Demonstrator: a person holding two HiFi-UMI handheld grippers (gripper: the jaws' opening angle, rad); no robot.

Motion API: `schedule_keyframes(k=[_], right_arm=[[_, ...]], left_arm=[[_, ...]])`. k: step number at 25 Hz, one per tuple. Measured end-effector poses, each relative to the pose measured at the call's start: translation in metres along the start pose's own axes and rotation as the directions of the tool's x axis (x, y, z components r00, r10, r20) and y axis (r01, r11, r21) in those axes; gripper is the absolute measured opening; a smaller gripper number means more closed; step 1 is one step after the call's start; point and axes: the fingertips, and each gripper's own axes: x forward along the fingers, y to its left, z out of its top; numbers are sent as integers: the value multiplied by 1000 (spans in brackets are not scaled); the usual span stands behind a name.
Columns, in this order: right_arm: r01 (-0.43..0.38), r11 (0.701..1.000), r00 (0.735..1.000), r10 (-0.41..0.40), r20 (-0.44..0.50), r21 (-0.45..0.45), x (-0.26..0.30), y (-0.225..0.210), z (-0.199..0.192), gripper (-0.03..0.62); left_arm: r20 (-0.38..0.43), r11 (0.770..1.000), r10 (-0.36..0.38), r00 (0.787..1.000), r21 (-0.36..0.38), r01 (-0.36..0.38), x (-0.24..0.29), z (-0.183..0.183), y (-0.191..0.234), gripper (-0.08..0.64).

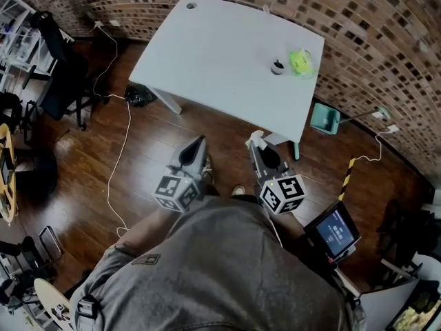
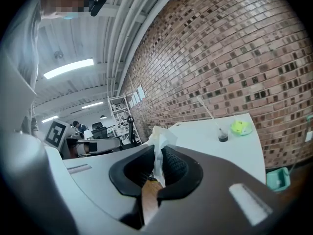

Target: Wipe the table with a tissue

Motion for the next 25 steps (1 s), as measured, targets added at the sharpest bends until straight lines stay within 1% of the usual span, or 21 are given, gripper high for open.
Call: schedule_keyframes(k=[6,12,16,19,22,25], right_arm=[[41,999,999,-40,25,-24,74,7,31,38],[96,995,995,-95,36,-17,128,11,43,38],[120,993,993,-120,17,-19,147,6,47,38],[136,991,991,-136,6,-14,159,-8,51,38],[134,991,991,-134,-12,-5,172,-25,50,38],[118,993,992,-118,-35,3,191,-45,50,38]], left_arm=[[2,998,-65,998,8,65,37,43,56,2],[-29,993,-115,993,5,115,60,60,107,2],[-53,992,-128,990,-22,127,73,62,124,2],[-64,991,-134,989,-34,133,92,65,129,2],[-64,992,-122,990,-32,120,111,67,134,2],[-67,996,-89,994,-21,88,132,71,144,2]])
